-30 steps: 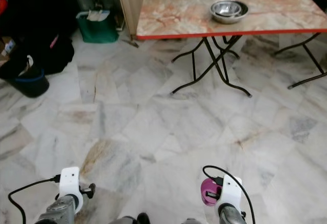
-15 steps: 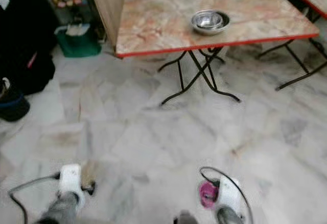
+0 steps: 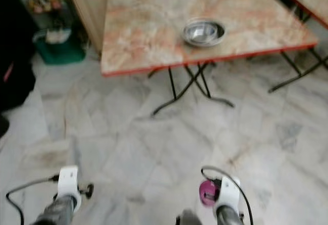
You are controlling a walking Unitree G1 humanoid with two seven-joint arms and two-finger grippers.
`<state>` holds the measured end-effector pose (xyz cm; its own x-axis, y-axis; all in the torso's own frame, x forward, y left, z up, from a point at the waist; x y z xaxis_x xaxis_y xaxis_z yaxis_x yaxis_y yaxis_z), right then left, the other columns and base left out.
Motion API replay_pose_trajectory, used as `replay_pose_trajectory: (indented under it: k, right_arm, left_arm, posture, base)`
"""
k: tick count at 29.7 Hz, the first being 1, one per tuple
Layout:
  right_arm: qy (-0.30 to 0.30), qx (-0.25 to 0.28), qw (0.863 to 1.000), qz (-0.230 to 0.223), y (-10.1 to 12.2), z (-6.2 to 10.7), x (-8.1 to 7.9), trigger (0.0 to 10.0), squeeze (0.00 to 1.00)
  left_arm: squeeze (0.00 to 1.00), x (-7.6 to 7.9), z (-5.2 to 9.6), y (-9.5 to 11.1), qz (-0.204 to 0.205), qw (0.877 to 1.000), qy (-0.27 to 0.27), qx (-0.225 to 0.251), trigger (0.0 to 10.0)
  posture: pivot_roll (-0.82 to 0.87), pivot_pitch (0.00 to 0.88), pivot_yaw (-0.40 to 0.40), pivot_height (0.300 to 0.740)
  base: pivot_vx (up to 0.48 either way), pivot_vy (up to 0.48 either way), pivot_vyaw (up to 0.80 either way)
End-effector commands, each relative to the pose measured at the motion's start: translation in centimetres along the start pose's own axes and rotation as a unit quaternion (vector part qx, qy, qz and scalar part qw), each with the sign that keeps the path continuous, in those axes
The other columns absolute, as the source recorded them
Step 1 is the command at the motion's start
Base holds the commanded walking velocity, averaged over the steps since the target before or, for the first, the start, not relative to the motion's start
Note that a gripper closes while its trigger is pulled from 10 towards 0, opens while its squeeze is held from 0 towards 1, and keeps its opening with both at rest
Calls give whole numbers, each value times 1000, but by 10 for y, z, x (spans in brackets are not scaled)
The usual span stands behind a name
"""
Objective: Setting the table
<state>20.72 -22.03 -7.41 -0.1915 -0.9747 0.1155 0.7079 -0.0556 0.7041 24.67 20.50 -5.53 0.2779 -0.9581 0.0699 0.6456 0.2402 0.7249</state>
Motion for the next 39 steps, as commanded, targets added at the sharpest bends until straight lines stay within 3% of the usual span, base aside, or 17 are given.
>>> replay_pose_trajectory:
  k: [1,14,24,27,31,32,39]
  right_arm:
    - [0,0,1000,-9,0,0,-3,10000,0]
    - [0,1,1000,-12,-1,0,-3,10000,0]
    - [32,26,998,45,5,0,-3,10000,0]
    - [42,46,996,67,10,1,-2,10000,0]
    - [66,121,984,112,34,1,-6,10000,0]
    - [66,121,984,112,34,1,-6,10000,0]
    - [64,249,959,122,64,16,-4,10000,0]
  left_arm:
    - [0,-10,1,-4,0,1000,13,-9,10000]
    - [0,-10,1,-3,-2,1000,12,-9,10000]
    - [0,-11,1,-5,-1,1000,14,-16,10000]
    - [0,-10,1,-6,-1,1000,14,-17,10000]
    - [0,-11,1,-6,0,1000,17,-16,10000]
    - [0,-11,1,-6,0,1000,17,-16,10000]
    - [0,-12,2,-7,-1,1000,17,-13,10000]
  posture:
    - [-80,169,66,740]
    - [-81,175,71,740]
    - [-89,171,71,740]
    - [-86,168,68,740]
    - [-93,161,64,740]
    - [-93,161,64,740]
    - [-101,142,63,740]
  base:
    - [446,0,0]
    - [448,0,0]
    - [79,0,0]
    - [0,0,0]
    - [0,0,0]
    - [0,0,0]
    - [0,0,0]
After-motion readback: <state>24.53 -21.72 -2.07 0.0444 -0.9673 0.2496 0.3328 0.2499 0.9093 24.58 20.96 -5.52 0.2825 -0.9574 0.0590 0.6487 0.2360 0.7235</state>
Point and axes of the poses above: a point about 5 cm out from each wrist's last joint towards the gripper, its own z axis pointing back from the gripper into the wrist, its own y axis along the axis of the wrist's last joint, x = y × z, the point moved 1 cm from there along -z, pointing out of the wrist towards the gripper, and after that the axes turned 9 degrees about z, right-handed, at the moved point
